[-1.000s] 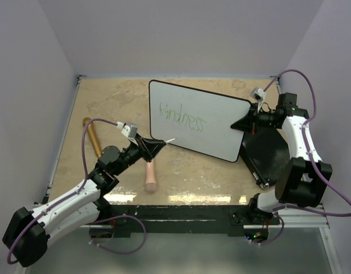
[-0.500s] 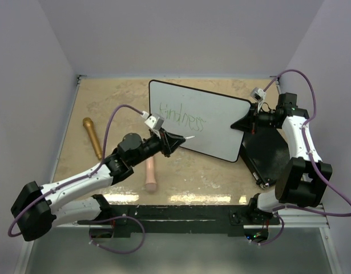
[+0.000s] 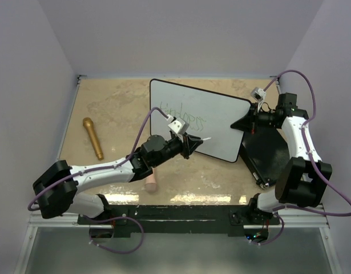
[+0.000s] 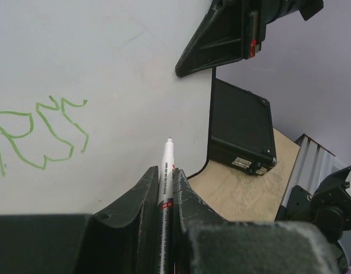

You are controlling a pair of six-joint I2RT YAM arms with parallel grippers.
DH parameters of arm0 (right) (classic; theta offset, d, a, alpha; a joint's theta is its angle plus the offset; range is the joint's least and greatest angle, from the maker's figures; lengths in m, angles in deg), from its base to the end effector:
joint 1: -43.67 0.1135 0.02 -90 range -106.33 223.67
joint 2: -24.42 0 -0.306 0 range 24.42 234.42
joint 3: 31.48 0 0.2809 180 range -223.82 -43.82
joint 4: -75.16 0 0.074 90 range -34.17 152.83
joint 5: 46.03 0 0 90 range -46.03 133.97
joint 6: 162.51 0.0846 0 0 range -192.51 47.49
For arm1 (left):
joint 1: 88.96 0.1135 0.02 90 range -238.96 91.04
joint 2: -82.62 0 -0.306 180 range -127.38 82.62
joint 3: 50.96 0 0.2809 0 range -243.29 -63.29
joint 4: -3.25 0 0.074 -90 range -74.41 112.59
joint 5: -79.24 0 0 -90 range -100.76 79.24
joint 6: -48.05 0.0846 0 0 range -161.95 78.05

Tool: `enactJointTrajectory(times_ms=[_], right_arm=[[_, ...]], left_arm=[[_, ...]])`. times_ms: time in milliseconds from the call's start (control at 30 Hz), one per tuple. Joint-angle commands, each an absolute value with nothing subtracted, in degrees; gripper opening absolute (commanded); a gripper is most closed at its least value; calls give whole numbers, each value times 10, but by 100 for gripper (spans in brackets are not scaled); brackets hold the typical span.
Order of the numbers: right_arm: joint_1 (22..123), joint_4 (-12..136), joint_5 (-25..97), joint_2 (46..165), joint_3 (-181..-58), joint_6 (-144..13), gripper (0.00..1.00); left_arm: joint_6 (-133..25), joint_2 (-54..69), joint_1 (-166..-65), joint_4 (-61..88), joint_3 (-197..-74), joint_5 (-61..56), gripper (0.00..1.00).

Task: Write a sentence on the whiteboard
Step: Write on the whiteboard at the center of the board.

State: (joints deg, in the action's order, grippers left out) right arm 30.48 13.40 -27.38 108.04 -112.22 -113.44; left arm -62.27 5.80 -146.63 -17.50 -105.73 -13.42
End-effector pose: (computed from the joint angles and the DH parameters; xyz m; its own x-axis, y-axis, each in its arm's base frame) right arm 0.3199 0.0073 0.3122 -0.4536 -0.1089 -0.8845 -0.8198 0.4403 0.3663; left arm 0.2007 -0.3097 0.3024 -0.2959 -0.1812 -0.9379 0.7641 0.5444 -0.3462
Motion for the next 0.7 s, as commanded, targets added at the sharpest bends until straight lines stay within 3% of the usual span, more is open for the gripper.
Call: enactJointTrajectory(times_ms=[0,667], right_arm=[[302,179,-245,1062,-1125,-1136,0],[302,182,-246,1055,-1123,-1133,0]], left_arm=[[-607,31,-1471,-278,-1081,-181,0],[-618,-25,-1471,-300,-1099,-200,0]])
